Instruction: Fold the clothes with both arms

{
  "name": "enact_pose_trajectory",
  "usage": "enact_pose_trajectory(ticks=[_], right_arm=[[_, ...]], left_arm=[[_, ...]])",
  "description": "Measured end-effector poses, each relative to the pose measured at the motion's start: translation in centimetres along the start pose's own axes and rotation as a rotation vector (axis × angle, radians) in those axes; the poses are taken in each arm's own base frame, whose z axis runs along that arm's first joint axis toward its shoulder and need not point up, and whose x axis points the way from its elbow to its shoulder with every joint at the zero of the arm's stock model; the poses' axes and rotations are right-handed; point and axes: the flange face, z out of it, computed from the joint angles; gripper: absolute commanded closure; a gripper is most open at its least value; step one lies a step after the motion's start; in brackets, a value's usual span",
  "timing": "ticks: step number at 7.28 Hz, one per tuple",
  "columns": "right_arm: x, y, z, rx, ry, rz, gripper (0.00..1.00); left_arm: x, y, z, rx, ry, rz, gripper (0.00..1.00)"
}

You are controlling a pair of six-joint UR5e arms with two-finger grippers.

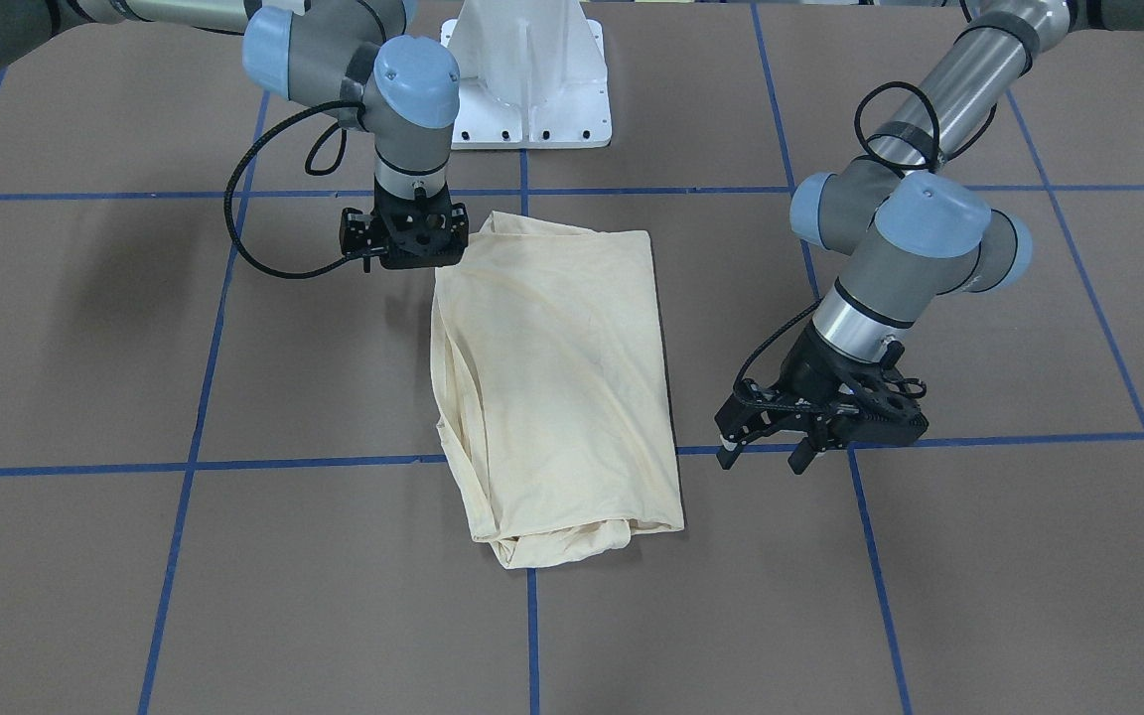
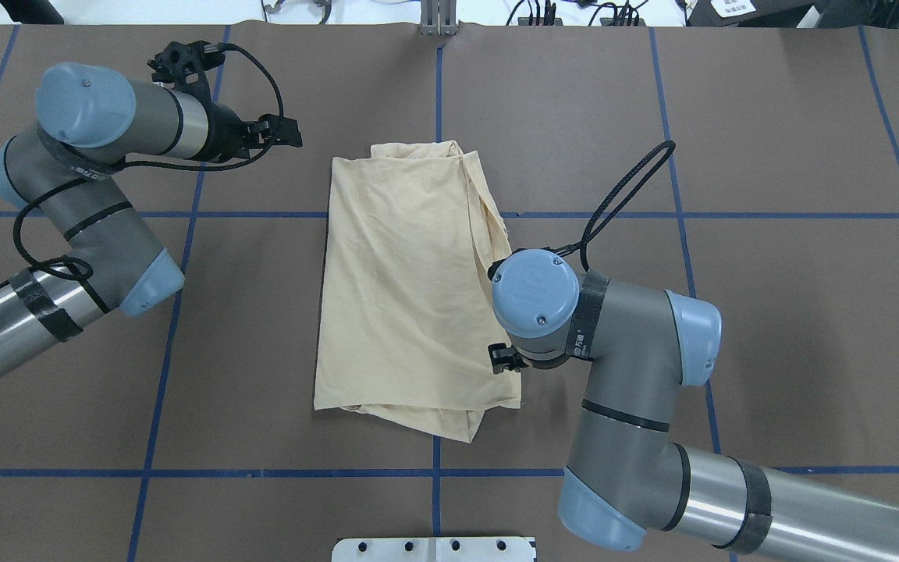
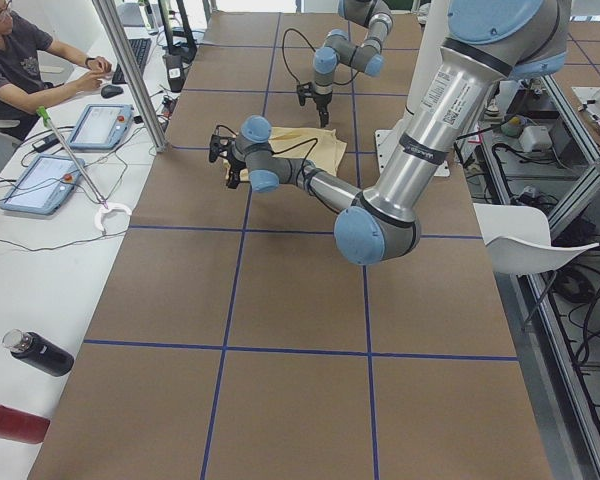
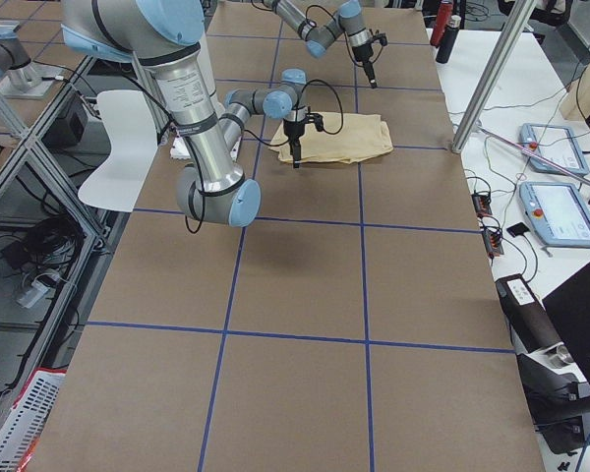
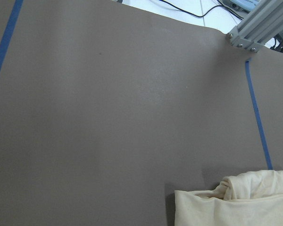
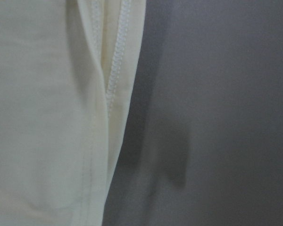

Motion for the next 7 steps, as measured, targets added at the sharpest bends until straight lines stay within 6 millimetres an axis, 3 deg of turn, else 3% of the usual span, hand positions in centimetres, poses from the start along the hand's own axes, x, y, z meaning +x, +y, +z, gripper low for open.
enact_pose_trajectory(ticks=[2, 5, 7], right_arm=[[0.8, -3.7, -1.2, 0.088, -0.063, -0.02, 0.0], [-0.9, -11.5, -0.2, 0.174, -0.09, -0.029, 0.0], [-1.4, -13.3, 1.5, 0.179, -0.068, -0.054, 0.0]], left_arm=[[0.0, 0.0, 0.0, 0.0, 0.001, 0.001, 0.0], [-0.1, 0.0, 0.1, -0.001, 0.0, 0.005, 0.0], [-0.1, 0.1, 0.2, -0.002, -0.001, 0.008, 0.0]])
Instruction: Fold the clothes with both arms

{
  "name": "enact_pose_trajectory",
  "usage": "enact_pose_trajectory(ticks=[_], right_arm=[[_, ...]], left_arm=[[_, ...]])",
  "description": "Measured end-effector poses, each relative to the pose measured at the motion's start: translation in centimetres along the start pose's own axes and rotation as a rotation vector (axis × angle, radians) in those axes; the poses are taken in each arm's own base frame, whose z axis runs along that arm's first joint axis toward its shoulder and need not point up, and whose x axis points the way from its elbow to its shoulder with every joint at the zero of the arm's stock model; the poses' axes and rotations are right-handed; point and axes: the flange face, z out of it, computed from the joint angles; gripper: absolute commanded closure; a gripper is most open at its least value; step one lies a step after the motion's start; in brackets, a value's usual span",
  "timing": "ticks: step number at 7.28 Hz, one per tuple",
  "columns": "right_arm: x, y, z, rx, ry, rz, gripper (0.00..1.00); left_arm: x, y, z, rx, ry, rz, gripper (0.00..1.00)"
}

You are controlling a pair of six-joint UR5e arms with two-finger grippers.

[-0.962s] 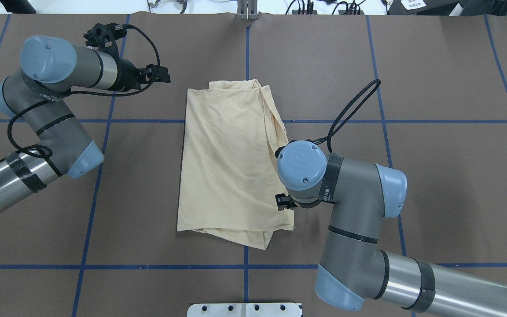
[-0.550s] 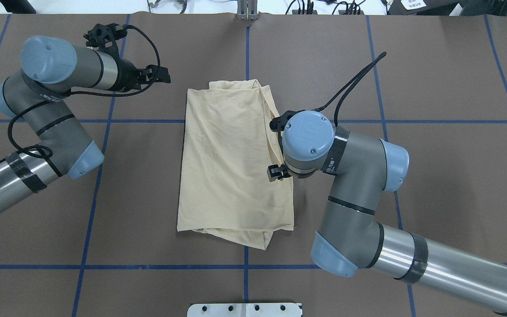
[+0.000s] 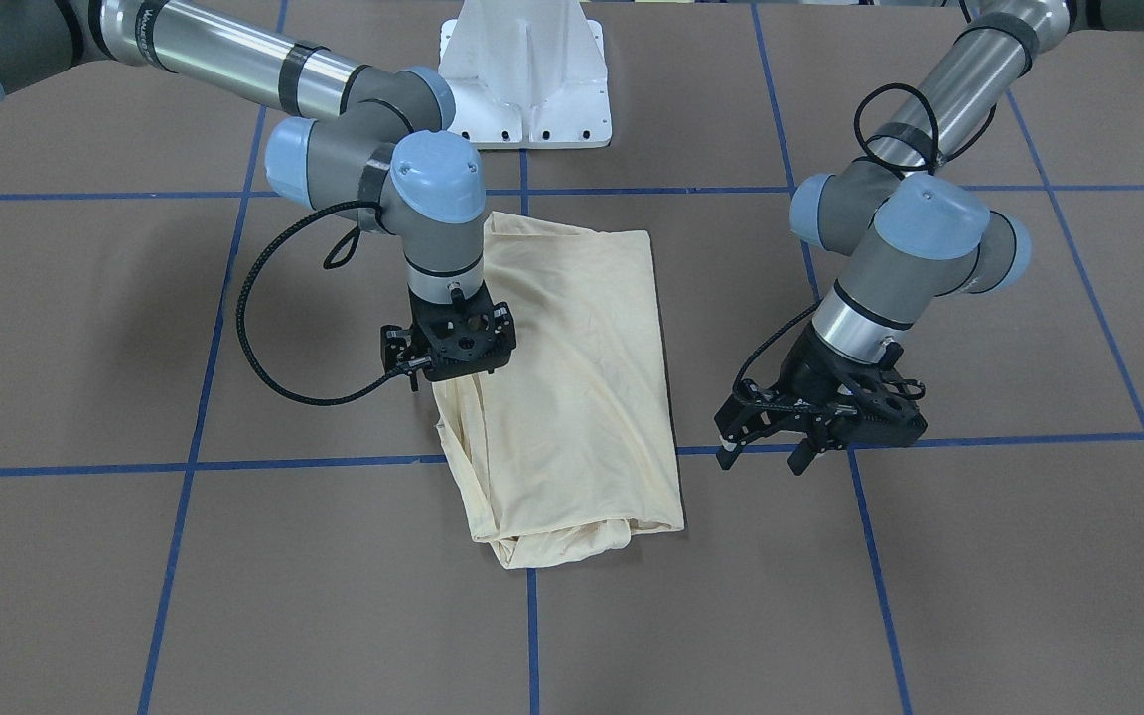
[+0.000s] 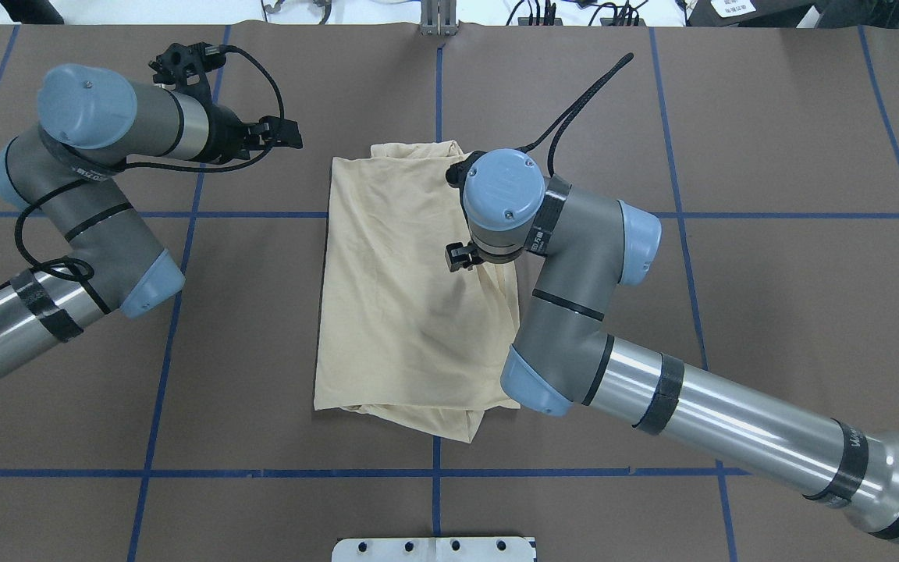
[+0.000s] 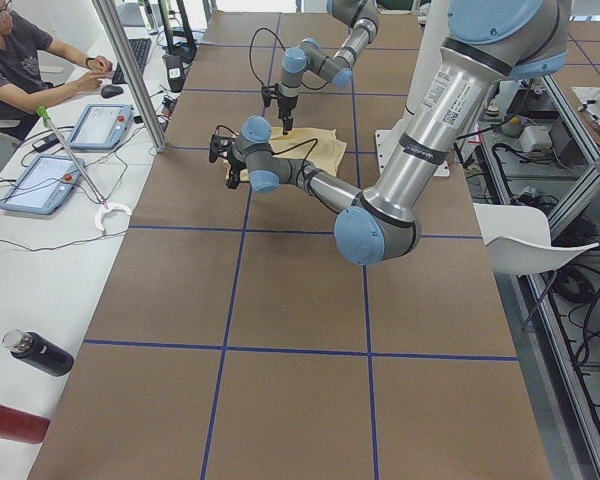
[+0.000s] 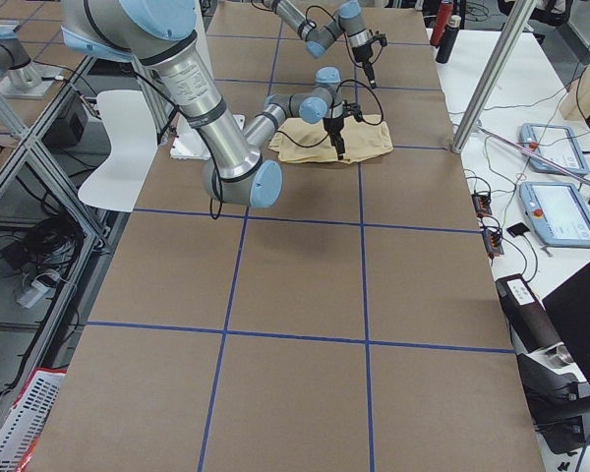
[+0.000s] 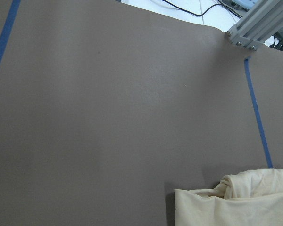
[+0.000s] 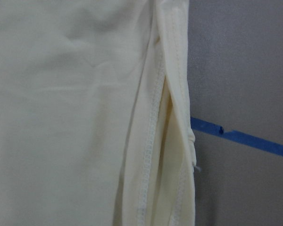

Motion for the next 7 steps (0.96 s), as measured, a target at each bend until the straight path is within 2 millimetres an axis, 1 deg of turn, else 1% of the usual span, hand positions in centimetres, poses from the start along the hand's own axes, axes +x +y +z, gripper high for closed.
enact_pose_trajectory(ticks=[3, 5, 7], right_arm=[[0.4, 0.0, 1.4, -0.015, 0.021, -0.013, 0.0], [0.8, -0.1, 1.7, -0.018, 0.027, -0.019, 0.0], [1.7, -0.6, 1.7, -0.02, 0.036, -0.013, 0.0]], left_arm=[[0.0, 0.0, 0.0, 0.0, 0.0, 0.001, 0.0], [0.1, 0.0, 0.0, 0.001, 0.001, 0.001, 0.0], [0.2, -0.1, -0.1, 0.001, 0.003, 0.001, 0.0]])
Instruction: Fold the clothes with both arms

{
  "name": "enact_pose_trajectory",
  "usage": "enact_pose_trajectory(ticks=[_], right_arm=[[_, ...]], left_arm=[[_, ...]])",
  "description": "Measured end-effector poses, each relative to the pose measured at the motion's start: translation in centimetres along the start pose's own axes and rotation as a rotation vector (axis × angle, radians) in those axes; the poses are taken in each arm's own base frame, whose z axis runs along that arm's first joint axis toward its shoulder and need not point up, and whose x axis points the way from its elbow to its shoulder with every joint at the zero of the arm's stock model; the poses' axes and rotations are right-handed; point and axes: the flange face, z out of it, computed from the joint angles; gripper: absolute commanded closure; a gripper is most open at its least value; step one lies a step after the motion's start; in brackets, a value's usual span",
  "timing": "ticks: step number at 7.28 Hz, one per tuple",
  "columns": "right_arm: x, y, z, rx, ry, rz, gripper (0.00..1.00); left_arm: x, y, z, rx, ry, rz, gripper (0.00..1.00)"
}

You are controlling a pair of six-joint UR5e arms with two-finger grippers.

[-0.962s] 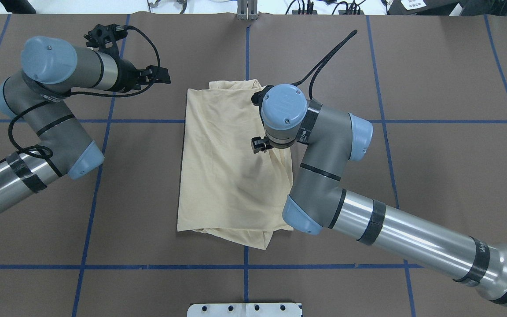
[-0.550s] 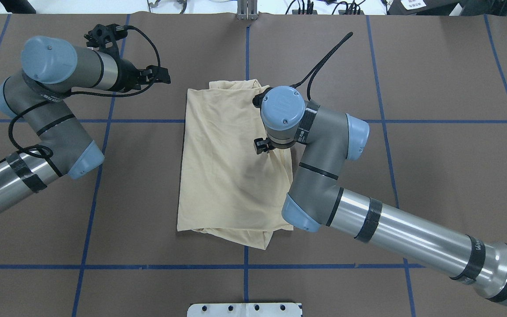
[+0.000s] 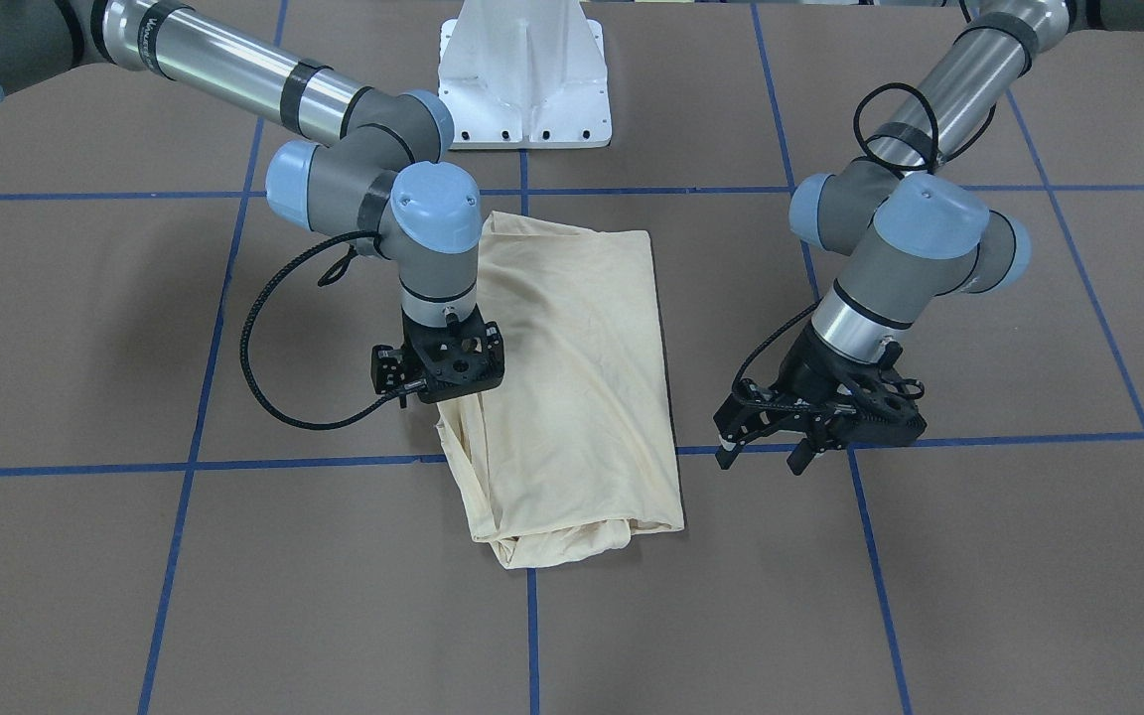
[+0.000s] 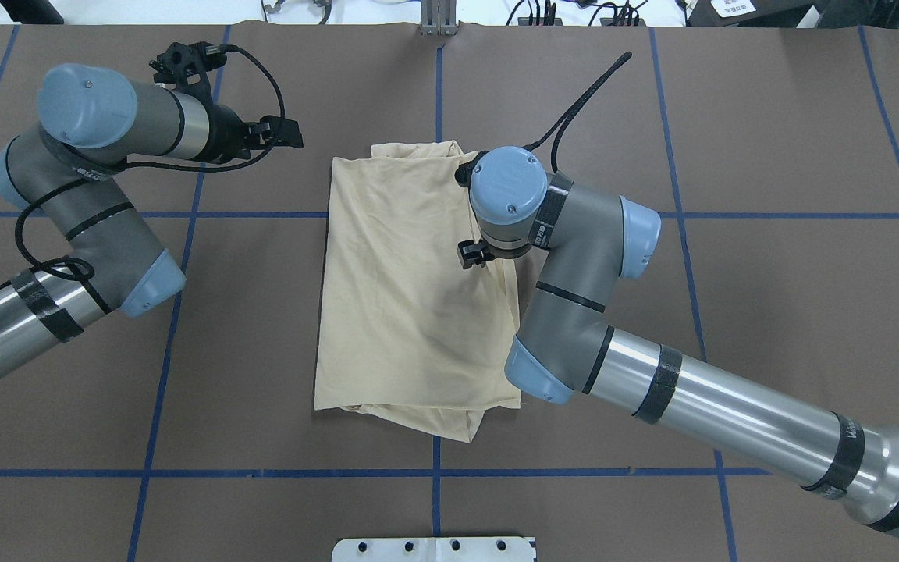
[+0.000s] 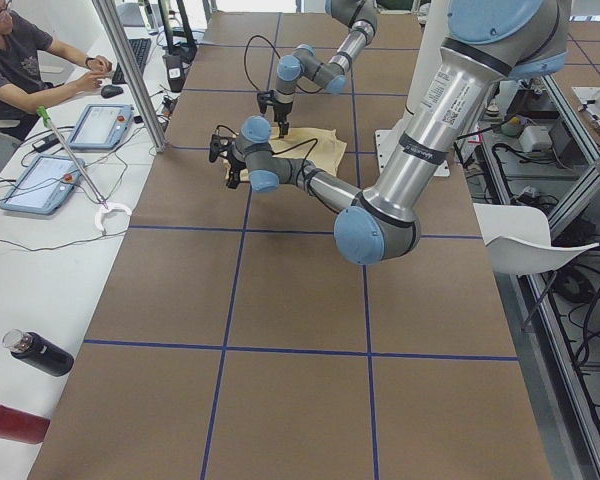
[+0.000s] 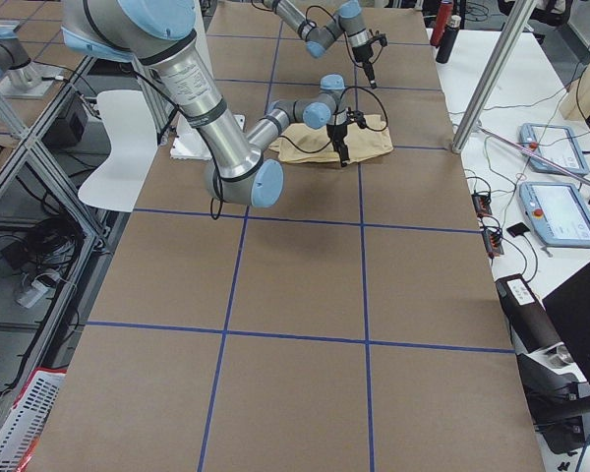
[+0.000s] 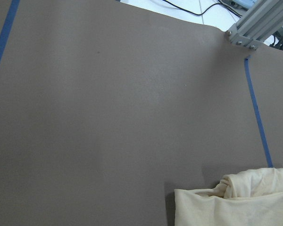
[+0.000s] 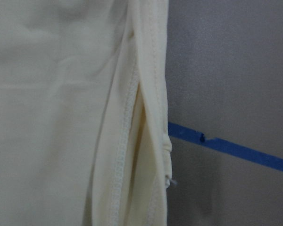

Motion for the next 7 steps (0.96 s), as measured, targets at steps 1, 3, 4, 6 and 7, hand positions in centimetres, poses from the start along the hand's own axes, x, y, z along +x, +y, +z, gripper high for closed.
enact_pose_trajectory(ticks=[1, 3, 4, 6, 7], right_arm=[[0.8, -0.1, 0.2, -0.003, 0.007, 0.007, 0.0], [3.0, -0.5, 0.8, -0.01, 0.023, 0.023, 0.0], [4.3, -0.8, 1.0, -0.014, 0.029, 0.028, 0.0], [7.5, -2.3, 0.4, -0.02, 0.026, 0.046, 0.0], [8.6, -3.4, -0.6, -0.022, 0.005, 0.057, 0.0]], left_arm=[[0.1, 0.0, 0.0, 0.001, 0.002, -0.001, 0.0], [0.3, 0.0, 0.0, 0.0, 0.003, -0.002, 0.0], [0.4, -0.1, 0.0, 0.0, 0.003, -0.002, 0.0], [0.4, -0.1, 0.0, 0.0, 0.003, -0.002, 0.0], [0.4, -0.1, 0.0, 0.0, 0.004, -0.002, 0.0]])
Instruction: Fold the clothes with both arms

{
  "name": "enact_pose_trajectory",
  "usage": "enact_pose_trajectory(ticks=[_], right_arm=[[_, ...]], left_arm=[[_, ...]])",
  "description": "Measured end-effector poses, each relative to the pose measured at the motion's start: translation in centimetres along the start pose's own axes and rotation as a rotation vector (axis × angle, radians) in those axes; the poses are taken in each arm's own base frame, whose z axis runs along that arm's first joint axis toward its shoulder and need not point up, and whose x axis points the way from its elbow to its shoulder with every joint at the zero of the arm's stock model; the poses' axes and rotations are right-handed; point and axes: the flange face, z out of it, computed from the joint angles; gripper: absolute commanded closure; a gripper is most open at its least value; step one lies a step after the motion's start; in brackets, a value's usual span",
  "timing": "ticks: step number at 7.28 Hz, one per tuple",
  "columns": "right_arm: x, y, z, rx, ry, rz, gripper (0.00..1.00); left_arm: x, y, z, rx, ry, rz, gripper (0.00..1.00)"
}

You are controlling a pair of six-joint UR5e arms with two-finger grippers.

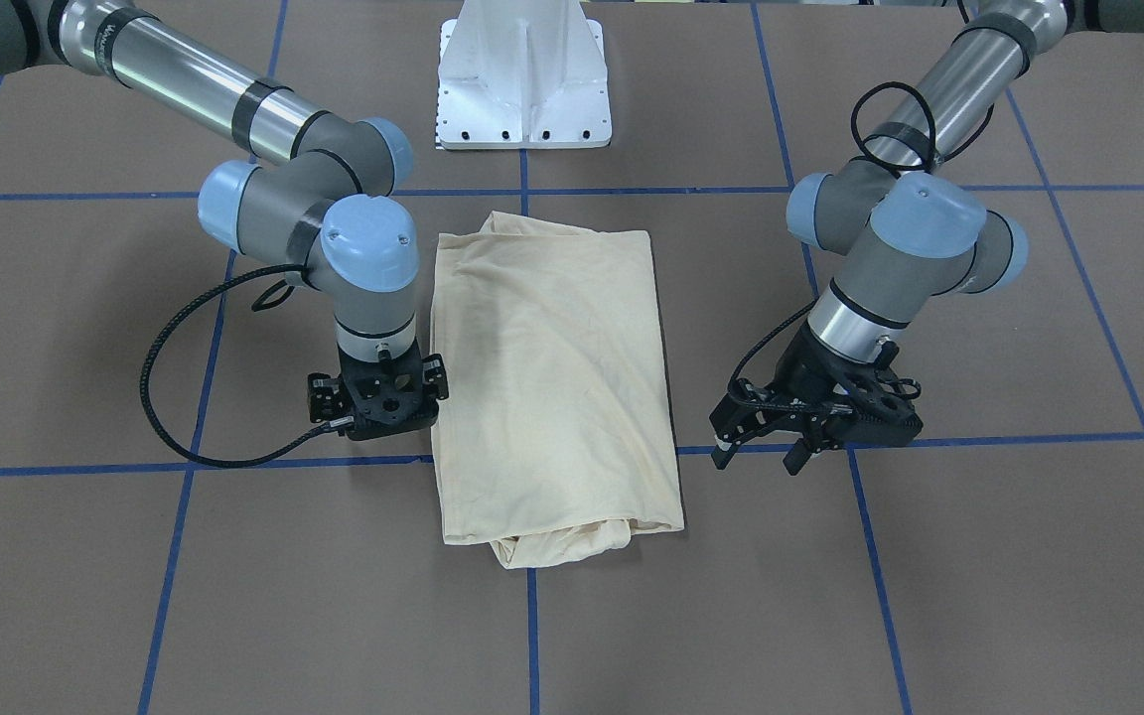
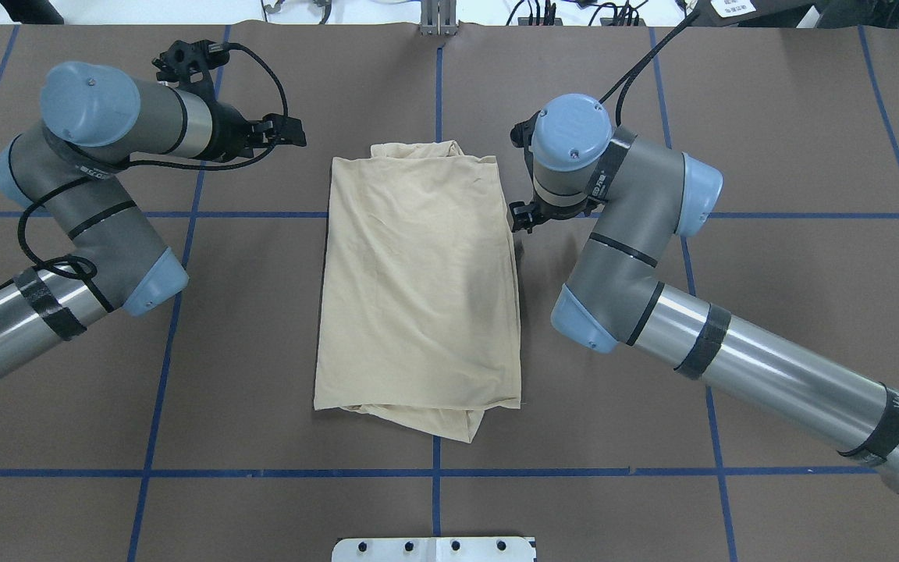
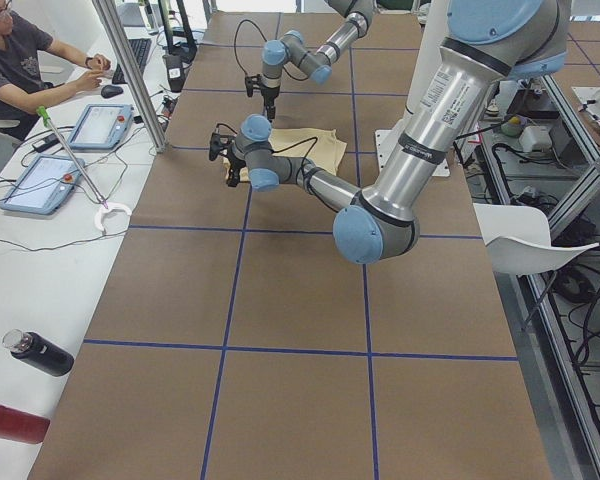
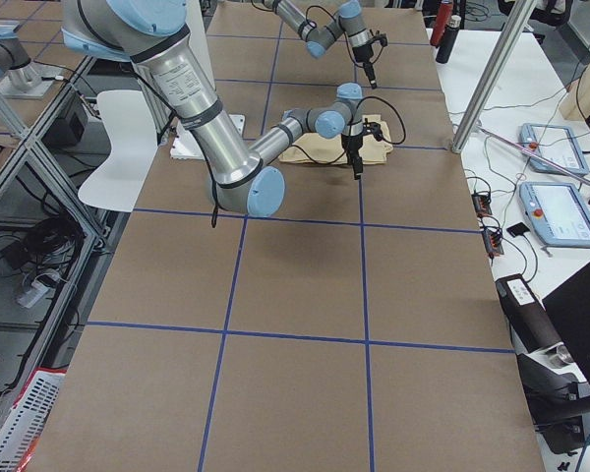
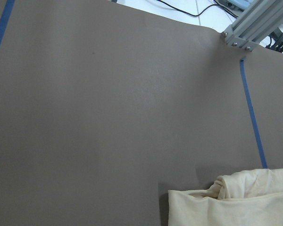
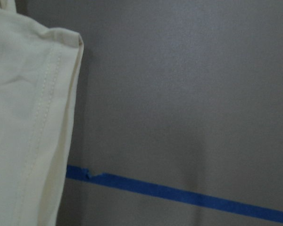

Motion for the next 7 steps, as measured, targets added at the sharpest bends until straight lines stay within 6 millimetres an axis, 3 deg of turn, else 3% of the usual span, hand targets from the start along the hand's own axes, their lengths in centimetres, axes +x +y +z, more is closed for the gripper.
enact_pose_trajectory(ticks=[2, 4, 5, 7], right_arm=[[0.6, -0.8, -2.7, 0.006, -0.06, 0.008, 0.0], [1.1, 1.1, -4.6, -0.001, -0.126, 0.046, 0.0], [1.4, 2.9, -5.7, -0.019, -0.173, 0.087, 0.0], [0.5, 6.2, -8.7, -0.052, -0.263, 0.194, 0.0]], left_arm=[[0.3, 0.3, -0.3, -0.016, 0.011, 0.0, 0.0], [1.5, 1.5, -2.3, -0.057, 0.061, -0.033, 0.0], [2.3, 3.3, -3.5, -0.099, 0.094, -0.086, 0.0], [4.6, 9.6, -5.4, -0.202, 0.145, -0.232, 0.0]])
